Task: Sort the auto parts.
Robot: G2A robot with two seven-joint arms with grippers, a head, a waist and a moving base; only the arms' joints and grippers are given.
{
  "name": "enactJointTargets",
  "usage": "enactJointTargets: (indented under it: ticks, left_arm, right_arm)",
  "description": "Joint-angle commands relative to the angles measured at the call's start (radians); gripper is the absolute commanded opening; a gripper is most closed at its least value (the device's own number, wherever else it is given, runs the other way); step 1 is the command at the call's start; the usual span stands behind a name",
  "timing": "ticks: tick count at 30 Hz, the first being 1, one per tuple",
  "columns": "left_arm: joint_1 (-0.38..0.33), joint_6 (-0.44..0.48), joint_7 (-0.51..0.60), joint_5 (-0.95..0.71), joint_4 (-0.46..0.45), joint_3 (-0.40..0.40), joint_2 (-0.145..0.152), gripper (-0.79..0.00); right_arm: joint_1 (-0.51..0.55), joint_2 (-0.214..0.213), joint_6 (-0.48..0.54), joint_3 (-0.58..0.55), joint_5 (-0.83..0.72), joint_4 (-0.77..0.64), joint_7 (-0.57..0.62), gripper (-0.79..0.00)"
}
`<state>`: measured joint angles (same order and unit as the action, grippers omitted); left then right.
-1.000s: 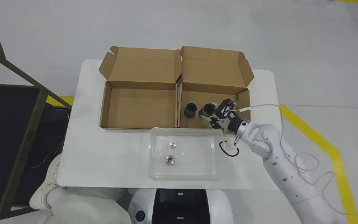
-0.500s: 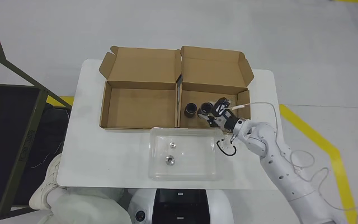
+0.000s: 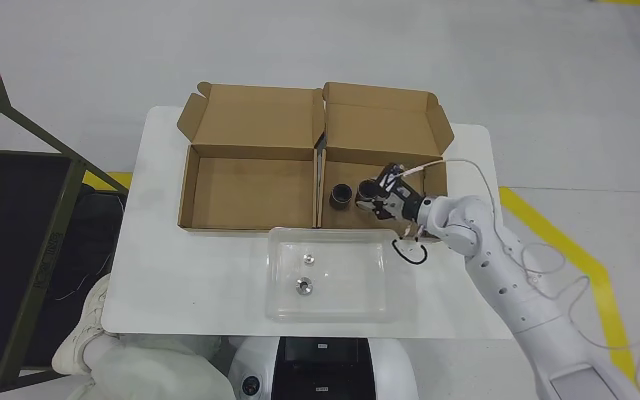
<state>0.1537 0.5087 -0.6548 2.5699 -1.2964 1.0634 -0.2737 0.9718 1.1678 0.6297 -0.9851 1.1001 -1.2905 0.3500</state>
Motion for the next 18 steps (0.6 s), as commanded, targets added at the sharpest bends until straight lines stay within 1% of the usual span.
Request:
enactJointTargets:
  ticks: [1, 6, 7, 9, 11, 12, 15, 16, 18]
  left_arm:
    - [0.0, 0.0, 0.0, 0.0, 0.0, 0.0, 0.0, 0.0]
    - [0.0, 0.0, 0.0, 0.0, 0.0, 0.0, 0.0, 0.0]
    - [0.0, 0.0, 0.0, 0.0, 0.0, 0.0, 0.0, 0.0]
    - [0.0, 0.0, 0.0, 0.0, 0.0, 0.0, 0.0, 0.0]
    - [0.0, 0.0, 0.0, 0.0, 0.0, 0.0, 0.0, 0.0]
    - [0.0, 0.0, 0.0, 0.0, 0.0, 0.0, 0.0, 0.0]
    - [0.0, 0.0, 0.0, 0.0, 0.0, 0.0, 0.0, 0.0]
    - [0.0, 0.0, 0.0, 0.0, 0.0, 0.0, 0.0, 0.0]
    - [0.0, 0.0, 0.0, 0.0, 0.0, 0.0, 0.0, 0.0]
  right_arm:
    - [-0.009, 0.003, 0.002, 0.007, 0.001, 0.032, -0.011, -0.785]
    - [-0.028, 0.011, 0.01, 0.027, 0.015, 0.094, -0.046, -0.785]
    - [-0.031, 0.012, 0.012, 0.029, 0.017, 0.103, -0.054, -0.696]
    - [-0.038, 0.015, 0.013, 0.034, 0.02, 0.119, -0.067, -0.493]
    - [-0.043, 0.017, 0.015, 0.038, 0.023, 0.131, -0.078, -0.406]
    - [-0.045, 0.018, 0.016, 0.039, 0.024, 0.135, -0.083, -0.342]
    - [-0.052, 0.022, 0.019, 0.044, 0.026, 0.144, -0.091, -0.065]
    - [-0.055, 0.022, 0.021, 0.046, 0.027, 0.146, -0.092, 0.0]
    - [-0.058, 0.024, 0.023, 0.048, 0.025, 0.147, -0.094, 0.0]
